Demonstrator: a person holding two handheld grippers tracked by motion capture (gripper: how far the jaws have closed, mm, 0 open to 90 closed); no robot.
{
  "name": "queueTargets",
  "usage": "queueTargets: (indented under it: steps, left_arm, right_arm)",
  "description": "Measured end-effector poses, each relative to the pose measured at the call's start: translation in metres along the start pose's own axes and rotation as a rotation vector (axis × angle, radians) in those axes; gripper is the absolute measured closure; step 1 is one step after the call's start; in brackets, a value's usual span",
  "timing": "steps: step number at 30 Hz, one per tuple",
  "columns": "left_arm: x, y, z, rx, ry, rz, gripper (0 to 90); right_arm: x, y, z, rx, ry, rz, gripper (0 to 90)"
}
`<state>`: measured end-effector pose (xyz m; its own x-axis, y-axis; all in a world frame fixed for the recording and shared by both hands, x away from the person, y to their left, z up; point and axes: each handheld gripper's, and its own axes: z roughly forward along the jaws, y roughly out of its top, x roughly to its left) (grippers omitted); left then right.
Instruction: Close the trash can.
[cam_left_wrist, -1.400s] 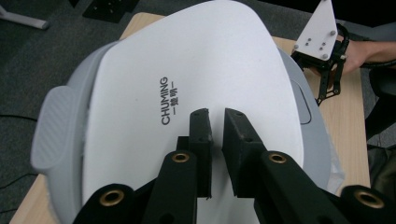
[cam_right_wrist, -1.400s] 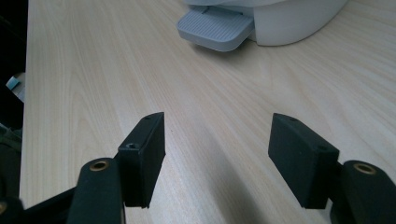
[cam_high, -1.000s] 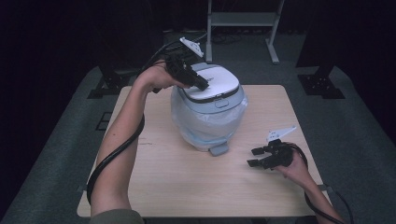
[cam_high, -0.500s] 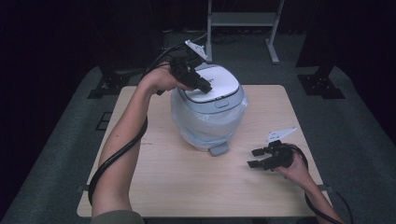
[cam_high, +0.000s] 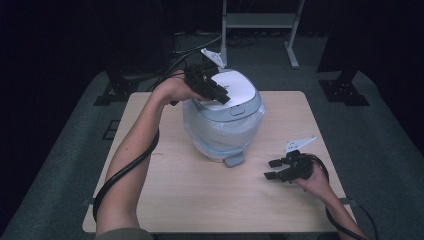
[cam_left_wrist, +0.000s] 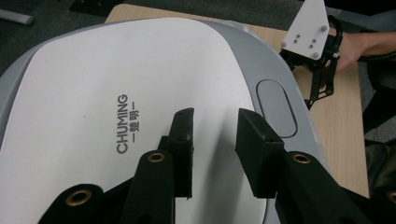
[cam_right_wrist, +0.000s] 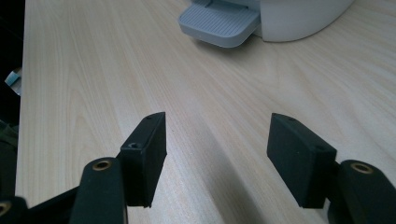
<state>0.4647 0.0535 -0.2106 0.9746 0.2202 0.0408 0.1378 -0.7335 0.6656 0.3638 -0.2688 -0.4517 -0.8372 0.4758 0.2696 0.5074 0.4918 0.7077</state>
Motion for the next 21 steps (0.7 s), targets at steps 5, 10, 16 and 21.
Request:
queueTargets:
  steps: [5,10,16,21]
  left_arm:
    - [-0.002,0.0,0.002,-0.009,0.009,0.002,65.0]
    - [0.001,0.005,0.007,-0.014,0.012,0.002,65.1]
    - [0.002,0.01,0.014,-0.039,0.016,-0.007,65.1]
    - [0.001,0.009,0.017,-0.069,0.019,-0.014,65.1]
  right_arm:
    - [0.0,0.001,0.0,-0.002,-0.004,-0.006,36.5]
    - [-0.001,0.0,0.0,-0.007,-0.006,0.0,36.4]
    - [-0.003,-0.001,-0.001,-0.01,-0.008,0.006,36.3]
    - [-0.003,-0.002,-0.003,-0.008,-0.011,0.006,36.2]
